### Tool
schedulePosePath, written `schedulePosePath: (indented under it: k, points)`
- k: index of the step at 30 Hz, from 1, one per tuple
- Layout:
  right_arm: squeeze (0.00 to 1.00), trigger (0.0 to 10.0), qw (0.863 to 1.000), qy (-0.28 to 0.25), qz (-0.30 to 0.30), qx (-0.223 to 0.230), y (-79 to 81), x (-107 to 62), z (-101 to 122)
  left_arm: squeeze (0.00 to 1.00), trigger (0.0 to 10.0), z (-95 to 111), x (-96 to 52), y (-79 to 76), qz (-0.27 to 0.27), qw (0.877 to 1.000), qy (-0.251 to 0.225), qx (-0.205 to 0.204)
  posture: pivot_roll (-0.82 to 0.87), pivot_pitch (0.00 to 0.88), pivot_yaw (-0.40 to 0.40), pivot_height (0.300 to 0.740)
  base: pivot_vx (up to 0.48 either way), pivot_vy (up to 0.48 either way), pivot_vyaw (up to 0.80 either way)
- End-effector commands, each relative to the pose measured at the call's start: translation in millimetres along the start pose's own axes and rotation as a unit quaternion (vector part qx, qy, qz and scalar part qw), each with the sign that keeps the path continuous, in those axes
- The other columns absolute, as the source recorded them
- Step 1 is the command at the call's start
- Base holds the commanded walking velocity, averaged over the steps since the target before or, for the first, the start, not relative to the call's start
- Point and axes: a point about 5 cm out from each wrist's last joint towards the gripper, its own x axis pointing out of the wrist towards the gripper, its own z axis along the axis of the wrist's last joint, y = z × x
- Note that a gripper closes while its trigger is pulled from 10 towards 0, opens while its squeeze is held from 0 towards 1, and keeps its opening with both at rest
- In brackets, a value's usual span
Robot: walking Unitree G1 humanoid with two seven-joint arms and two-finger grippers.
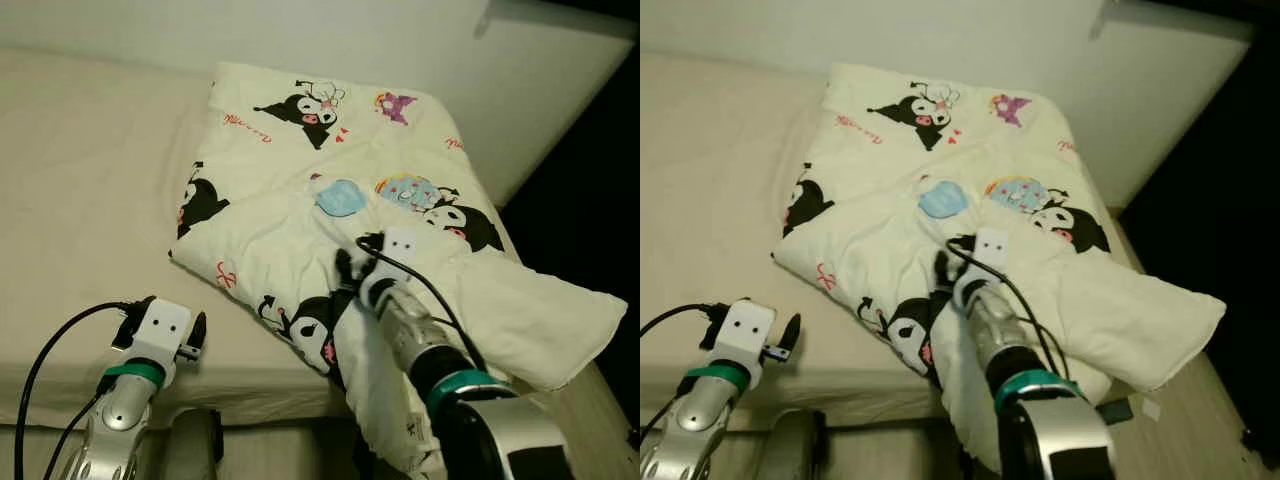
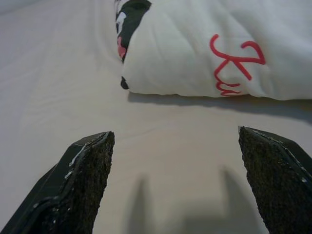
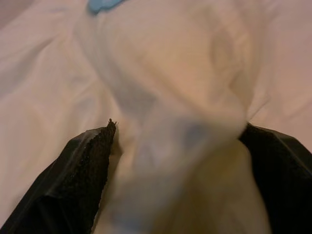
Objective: Clean up the room
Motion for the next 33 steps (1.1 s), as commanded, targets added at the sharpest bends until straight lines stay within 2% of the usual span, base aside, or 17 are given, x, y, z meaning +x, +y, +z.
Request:
schedulePosePath:
  k: [1,3,13,25,31,32,33]
  points:
    - [0.00,3.7,1.000,0.007,0.000,0.023,-1.6,-0.2,-2.0,0.00,10.0,-1.8,-2.4,-1.2,-0.002,1.000,0.007,0.001,0.28,0.110,-0.139,0.575,0.000,0.000,0.00]
    - [0.00,0.0,0.999,0.002,0.006,0.031,-0.4,-0.1,-1.1,0.00,10.0,-1.9,-2.5,-0.1,0.000,1.000,0.007,0.001,0.28,0.107,-0.141,0.575,0.000,0.000,0.00]
    - [0.00,0.0,0.999,-0.008,0.031,0.039,1.7,-0.2,0.5,0.00,10.0,-2.0,-1.3,6.8,0.013,1.000,0.006,0.003,0.28,0.100,-0.148,0.575,0.000,0.000,0.00]
    - [0.00,0.0,0.995,-0.013,0.088,0.055,9.1,-2.0,-3.3,0.00,10.0,1.1,1.7,17.1,0.035,0.999,0.001,0.006,0.28,0.101,-0.153,0.575,0.000,0.000,0.00]
    - [0.00,0.0,0.987,-0.016,0.152,0.055,22.7,-2.9,-4.3,0.00,10.0,7.2,4.7,27.9,0.058,0.998,-0.012,0.006,0.28,0.099,-0.158,0.575,0.000,0.000,0.00]
    - [0.00,0.0,0.978,-0.013,0.202,0.049,32.0,-4.6,-6.3,0.00,10.0,11.1,6.3,33.0,0.070,0.997,-0.019,0.003,0.28,0.096,-0.159,0.575,0.000,0.000,0.00]
    - [0.00,0.0,0.978,-0.013,0.202,0.049,32.0,-4.6,-6.3,0.00,10.0,11.1,6.3,33.0,0.070,0.997,-0.019,0.003,0.28,0.096,-0.159,0.575,0.000,0.000,0.00]
